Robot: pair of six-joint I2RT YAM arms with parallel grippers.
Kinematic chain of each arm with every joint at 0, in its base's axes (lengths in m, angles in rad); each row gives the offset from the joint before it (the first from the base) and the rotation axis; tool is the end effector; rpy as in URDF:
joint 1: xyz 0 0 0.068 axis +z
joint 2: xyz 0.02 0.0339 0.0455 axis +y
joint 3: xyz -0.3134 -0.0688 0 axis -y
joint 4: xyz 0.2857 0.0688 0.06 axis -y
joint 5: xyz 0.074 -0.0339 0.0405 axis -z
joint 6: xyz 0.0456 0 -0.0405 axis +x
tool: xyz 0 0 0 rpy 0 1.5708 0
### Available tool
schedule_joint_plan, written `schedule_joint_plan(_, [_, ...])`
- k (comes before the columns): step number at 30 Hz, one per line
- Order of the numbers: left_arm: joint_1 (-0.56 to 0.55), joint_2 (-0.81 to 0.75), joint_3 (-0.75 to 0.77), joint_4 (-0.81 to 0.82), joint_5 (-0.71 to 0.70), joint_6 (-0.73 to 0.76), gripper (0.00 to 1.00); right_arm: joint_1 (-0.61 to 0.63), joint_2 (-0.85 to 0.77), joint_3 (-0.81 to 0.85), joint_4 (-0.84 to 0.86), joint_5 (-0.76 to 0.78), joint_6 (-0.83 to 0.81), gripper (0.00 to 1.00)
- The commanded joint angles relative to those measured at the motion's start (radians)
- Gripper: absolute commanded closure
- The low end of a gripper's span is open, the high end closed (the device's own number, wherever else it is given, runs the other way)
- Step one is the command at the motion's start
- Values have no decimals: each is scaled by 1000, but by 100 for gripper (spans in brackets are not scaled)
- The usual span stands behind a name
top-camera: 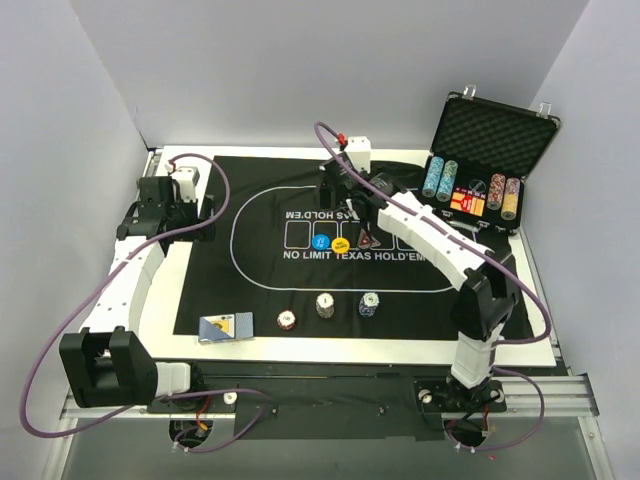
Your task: Distribute texas hold em gaming equipment
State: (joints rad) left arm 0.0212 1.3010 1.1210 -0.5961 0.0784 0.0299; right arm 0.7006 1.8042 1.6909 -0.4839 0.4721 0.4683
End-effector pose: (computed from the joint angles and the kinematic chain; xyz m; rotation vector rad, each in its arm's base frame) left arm 0.3136 0.0031 0.3398 0.0488 2.3444 -0.0668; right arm 0.3787 0.2922 0.3813 0.0220 2.1009 0.1905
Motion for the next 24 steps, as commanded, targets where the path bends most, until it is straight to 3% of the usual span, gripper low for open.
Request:
schedule_joint_plan(1, [8,15,55,-11,15,2,5,8,79,101,-68,8,-37,0])
schedule_joint_plan(15, [134,115,210,-125,317,-24,4,14,303,220,-39,-64,-43,0])
schedule_joint_plan(24, [140,107,172,-117,278,-21,4,23,382,190,27,-161,-25,16])
